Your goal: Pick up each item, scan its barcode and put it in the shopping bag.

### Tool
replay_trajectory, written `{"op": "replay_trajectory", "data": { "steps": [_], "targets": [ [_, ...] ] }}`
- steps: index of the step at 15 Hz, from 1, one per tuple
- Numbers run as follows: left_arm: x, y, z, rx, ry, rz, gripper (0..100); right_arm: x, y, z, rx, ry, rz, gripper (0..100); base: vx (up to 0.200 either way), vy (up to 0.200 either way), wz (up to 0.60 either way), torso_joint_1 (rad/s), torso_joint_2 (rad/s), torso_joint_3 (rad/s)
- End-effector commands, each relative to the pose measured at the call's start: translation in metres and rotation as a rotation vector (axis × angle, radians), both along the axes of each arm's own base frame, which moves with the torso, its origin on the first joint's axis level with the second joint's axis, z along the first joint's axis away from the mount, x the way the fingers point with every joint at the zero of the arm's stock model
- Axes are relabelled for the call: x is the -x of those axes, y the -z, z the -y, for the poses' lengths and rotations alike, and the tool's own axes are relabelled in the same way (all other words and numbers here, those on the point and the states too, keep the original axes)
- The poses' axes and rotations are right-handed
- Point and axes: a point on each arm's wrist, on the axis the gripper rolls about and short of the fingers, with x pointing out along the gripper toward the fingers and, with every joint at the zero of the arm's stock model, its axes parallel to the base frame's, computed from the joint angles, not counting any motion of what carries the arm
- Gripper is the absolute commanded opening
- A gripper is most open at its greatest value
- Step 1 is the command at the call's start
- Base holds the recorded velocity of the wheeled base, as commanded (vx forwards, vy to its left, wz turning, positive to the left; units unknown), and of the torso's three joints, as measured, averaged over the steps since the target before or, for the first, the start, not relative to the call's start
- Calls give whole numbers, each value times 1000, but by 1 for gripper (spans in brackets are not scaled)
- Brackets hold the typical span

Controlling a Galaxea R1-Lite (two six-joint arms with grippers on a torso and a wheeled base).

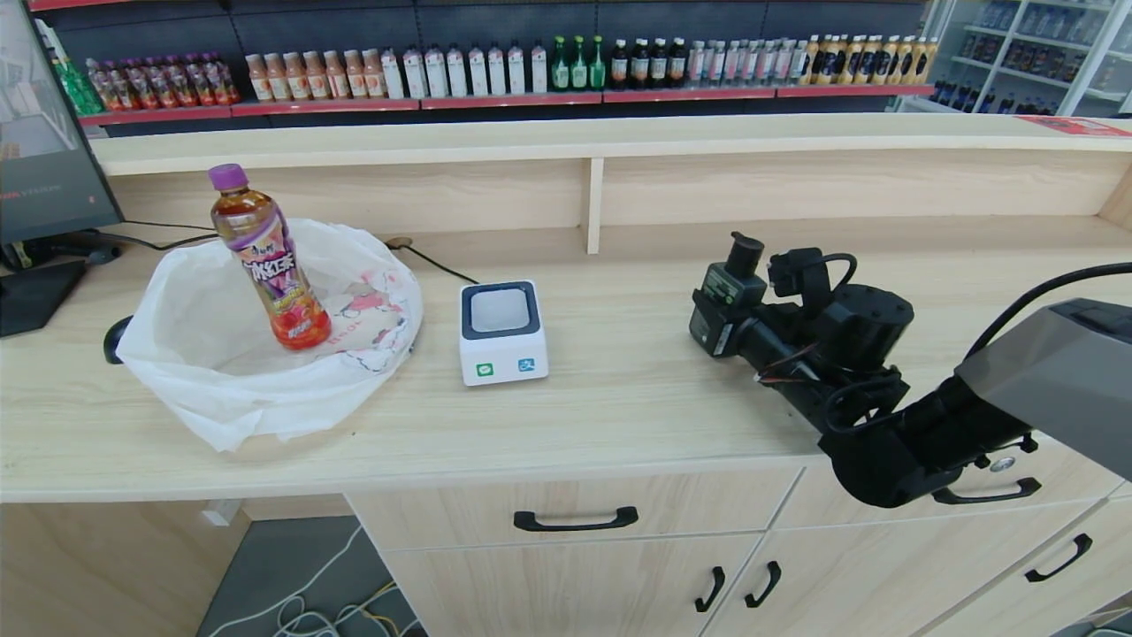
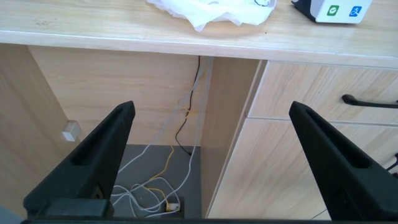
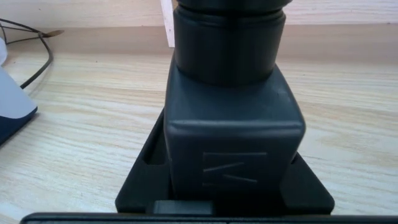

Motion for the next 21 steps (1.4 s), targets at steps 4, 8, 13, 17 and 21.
{"op": "replay_trajectory", "data": {
  "steps": [4, 8, 13, 17, 21],
  "targets": [
    [0, 0, 0, 0, -1, 0, 100, 2, -3, 0, -6, -4, 16, 0, 0, 0, 0, 0, 0, 0],
    [0, 0, 0, 0, -1, 0, 100, 7, -10, 0, -13, -9, 36, 0, 0, 0, 0, 0, 0, 0],
    [0, 0, 0, 0, -1, 0, 100, 28, -28, 3, -18, -24, 52, 0, 0, 0, 0, 0, 0, 0],
    [0, 0, 0, 0, -1, 0, 100, 49, -46, -1, -26, -54, 80, 0, 0, 0, 0, 0, 0, 0],
    [0, 0, 0, 0, -1, 0, 100, 91, -52, -2, -26, -107, 66, 0, 0, 0, 0, 0, 0, 0]
  ]
}}
